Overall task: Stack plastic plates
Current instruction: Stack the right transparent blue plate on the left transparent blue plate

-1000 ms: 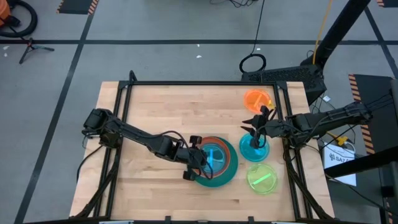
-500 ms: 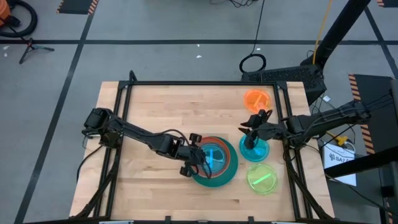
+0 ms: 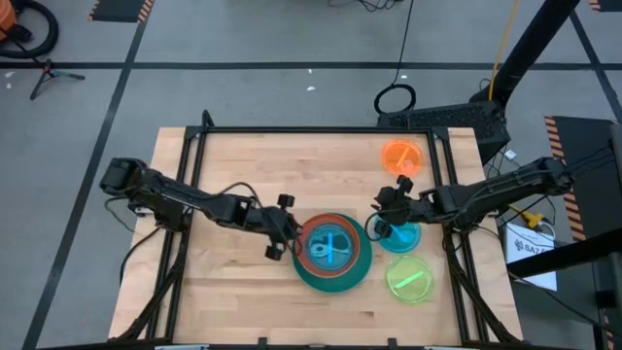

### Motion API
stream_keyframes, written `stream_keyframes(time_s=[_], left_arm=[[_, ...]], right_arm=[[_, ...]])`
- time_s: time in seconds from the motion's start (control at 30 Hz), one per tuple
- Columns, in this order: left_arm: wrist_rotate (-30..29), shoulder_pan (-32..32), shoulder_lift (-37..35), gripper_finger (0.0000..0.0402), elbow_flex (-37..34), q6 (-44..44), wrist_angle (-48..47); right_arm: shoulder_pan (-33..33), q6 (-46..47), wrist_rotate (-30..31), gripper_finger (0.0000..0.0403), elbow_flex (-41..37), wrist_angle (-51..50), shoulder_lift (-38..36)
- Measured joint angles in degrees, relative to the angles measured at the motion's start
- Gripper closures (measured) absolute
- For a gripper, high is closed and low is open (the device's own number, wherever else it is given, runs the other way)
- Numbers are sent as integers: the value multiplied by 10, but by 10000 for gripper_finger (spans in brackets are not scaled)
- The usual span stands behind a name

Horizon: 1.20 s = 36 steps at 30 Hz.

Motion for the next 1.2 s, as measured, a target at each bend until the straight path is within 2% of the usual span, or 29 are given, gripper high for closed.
stream_keyframes(time_s=[0.17,0.33,0.47,0.6,0.7,0.9,1.2], left_arm=[[-4,25,-69,317,-6,42,27],[-5,52,-132,317,-5,59,26],[-6,74,-170,319,-5,35,6],[-47,87,-203,320,-5,0,-61],[-73,85,-222,321,-11,-34,-97],[-76,81,-266,321,-80,-2,-26],[-93,89,-317,321,-87,-48,-26]], right_arm=[[-43,-6,-82,305,48,-80,7],[-86,-18,-136,305,83,-173,33],[-114,-94,-195,305,89,-245,61],[-141,-166,-235,305,88,-300,88],[-163,-212,-255,305,88,-298,97],[-204,-320,-267,305,88,-236,117],[-223,-437,-249,300,88,-171,155]])
